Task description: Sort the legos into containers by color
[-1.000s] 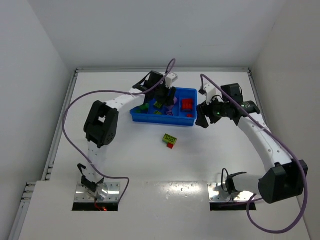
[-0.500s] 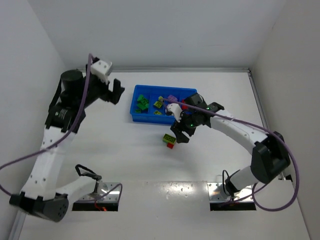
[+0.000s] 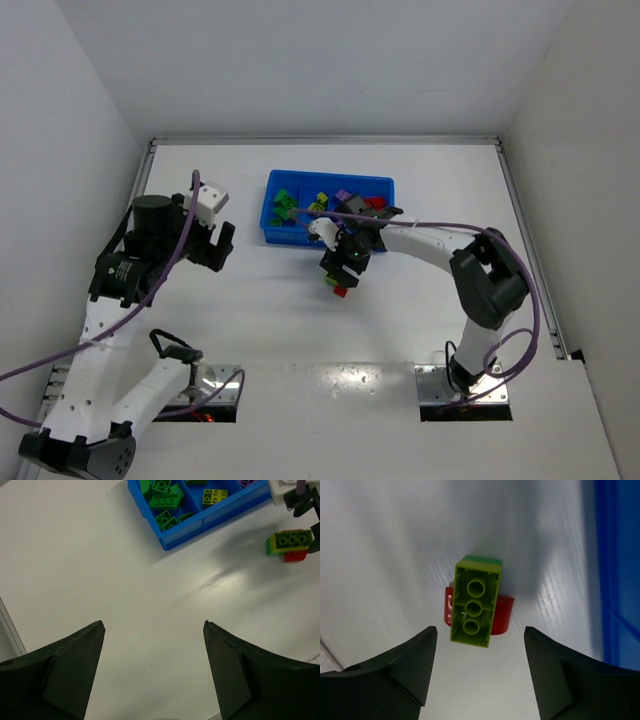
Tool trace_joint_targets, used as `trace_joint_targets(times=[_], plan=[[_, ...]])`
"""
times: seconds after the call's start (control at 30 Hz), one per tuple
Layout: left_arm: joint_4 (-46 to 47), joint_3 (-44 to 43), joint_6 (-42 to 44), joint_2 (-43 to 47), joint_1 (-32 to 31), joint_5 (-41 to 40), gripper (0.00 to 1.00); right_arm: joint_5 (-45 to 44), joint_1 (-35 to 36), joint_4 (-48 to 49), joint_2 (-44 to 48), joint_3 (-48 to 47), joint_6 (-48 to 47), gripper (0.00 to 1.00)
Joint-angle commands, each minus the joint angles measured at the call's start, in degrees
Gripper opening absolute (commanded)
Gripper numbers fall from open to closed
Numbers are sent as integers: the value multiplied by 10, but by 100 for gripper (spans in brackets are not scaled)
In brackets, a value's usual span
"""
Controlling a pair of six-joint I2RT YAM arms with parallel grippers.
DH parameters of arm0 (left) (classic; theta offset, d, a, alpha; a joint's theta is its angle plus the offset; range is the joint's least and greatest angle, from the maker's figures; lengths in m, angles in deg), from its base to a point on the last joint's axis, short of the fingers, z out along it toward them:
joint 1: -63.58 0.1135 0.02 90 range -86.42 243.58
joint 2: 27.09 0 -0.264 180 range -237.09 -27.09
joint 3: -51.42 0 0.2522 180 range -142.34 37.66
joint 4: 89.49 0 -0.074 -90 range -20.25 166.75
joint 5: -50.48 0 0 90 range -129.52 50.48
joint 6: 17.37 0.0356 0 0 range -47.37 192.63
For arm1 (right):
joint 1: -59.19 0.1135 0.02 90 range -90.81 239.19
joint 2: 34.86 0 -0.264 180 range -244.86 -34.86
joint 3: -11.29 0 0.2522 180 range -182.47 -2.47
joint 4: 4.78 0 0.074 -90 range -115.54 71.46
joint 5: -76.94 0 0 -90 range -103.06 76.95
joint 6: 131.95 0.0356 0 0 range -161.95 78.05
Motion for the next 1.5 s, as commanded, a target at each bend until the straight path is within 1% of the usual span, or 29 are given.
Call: trace_joint_targets(times=[0.0, 0.17, 0.3, 0.37, 0.4, 0.43, 0.5, 0.57, 0.6, 0.63, 0.67, 0.7, 0.73, 0.77, 0.8, 0.83, 0.87, 0.9, 0.93, 1.03, 1.1, 1.2, 1.33, 1.47], plan=[[-1, -5, -15, 5, 5, -11, 86, -16, 11, 31, -17, -34, 1, 70], [-1, -5, -15, 0, 10, -16, 86, -28, 16, 31, -48, -41, 1, 69], [4, -5, -15, -6, 10, -21, 86, -28, 21, 31, -62, -52, 1, 63], [10, -5, -15, -11, 10, -21, 86, -28, 21, 20, -68, -52, -4, 50], [10, -5, -15, -11, 10, -21, 86, -28, 21, 20, -68, -57, -4, 40], [10, -5, -15, -11, 10, -16, 86, -22, 21, 9, -68, -57, -10, 23], [17, 1, -15, -16, 10, 0, 86, 0, 21, -5, -68, -63, -11, 15], [23, 9, -15, -22, 16, 26, 85, 28, 15, -18, -39, -63, -11, 10], [23, 17, -4, -22, 16, 74, 85, 39, 15, -24, -26, -63, -11, 10], [23, 23, 4, -28, 16, 105, 83, 55, 9, -32, -13, -63, -11, 10], [23, 34, 13, -38, 16, 141, 83, 100, 0, -52, 17, -71, -11, 8], [23, 40, 37, -44, 16, 221, 83, 131, -5, -66, 31, -82, -17, 8], [23, 51, 48, -63, 16, 261, 83, 200, -15, -99, 55, -96, -28, 8], [23, 51, 66, -75, 16, 298, 82, 235, -21, -114, 65, -103, -34, 8], [30, 58, 66, -92, 16, 360, 80, 268, -21, -129, 73, -110, -46, 8], [36, 58, 66, -111, 16, 381, 80, 320, -28, -144, 79, -124, -46, 8], [50, 58, 66, -150, 16, 403, 78, 346, -33, -164, 79, -130, -51, 8], [56, 51, 66, -169, 16, 433, 78, 369, -33, -172, 84, -135, -51, 8], [63, 46, 66, -184, 16, 445, 78, 411, -40, -178, 84, -143, -51, 8], [101, 32, 41, -210, 16, 477, 78, 473, -54, -206, 71, -160, -57, 8], [131, 16, 22, -225, 16, 494, 81, 512, -59, -231, 55, -171, -63, 8], [159, -2, 17, -235, 9, 527, 82, 550, -65, -239, 24, -185, -63, 8], [179, -15, 4, -261, -12, 585, 82, 575, -77, -256, -8, -208, -63, 8], [179, -20, 4, -274, -27, 599, 82, 594, -82, -261, -29, -231, -63, 8]])
